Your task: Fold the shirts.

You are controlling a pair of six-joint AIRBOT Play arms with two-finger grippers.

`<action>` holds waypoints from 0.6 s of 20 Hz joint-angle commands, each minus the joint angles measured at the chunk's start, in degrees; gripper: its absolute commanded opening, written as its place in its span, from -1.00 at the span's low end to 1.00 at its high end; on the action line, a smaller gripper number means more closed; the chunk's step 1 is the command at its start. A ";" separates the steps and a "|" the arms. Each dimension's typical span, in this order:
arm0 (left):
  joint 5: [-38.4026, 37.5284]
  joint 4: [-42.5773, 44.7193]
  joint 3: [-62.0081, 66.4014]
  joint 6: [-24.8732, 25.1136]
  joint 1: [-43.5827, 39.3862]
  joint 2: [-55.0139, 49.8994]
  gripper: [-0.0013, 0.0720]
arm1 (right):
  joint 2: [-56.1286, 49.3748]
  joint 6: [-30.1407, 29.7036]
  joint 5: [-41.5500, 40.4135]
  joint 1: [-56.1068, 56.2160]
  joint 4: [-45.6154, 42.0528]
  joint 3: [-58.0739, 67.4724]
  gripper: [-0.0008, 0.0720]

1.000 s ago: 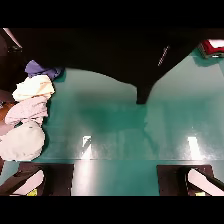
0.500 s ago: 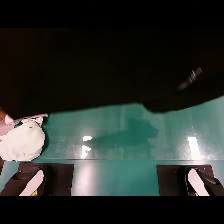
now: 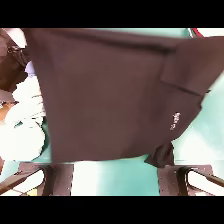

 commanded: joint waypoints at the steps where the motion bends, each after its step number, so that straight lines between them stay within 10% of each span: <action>1: -2.67 0.85 -6.32 -0.31 0.04 -13.64 -0.90 | -16.15 1.40 5.29 4.28 -0.66 0.31 -0.92; 12: 23.41 0.50 -6.25 15.65 -6.78 -29.73 -0.90 | -33.73 0.50 -22.18 4.39 -0.66 0.33 -0.92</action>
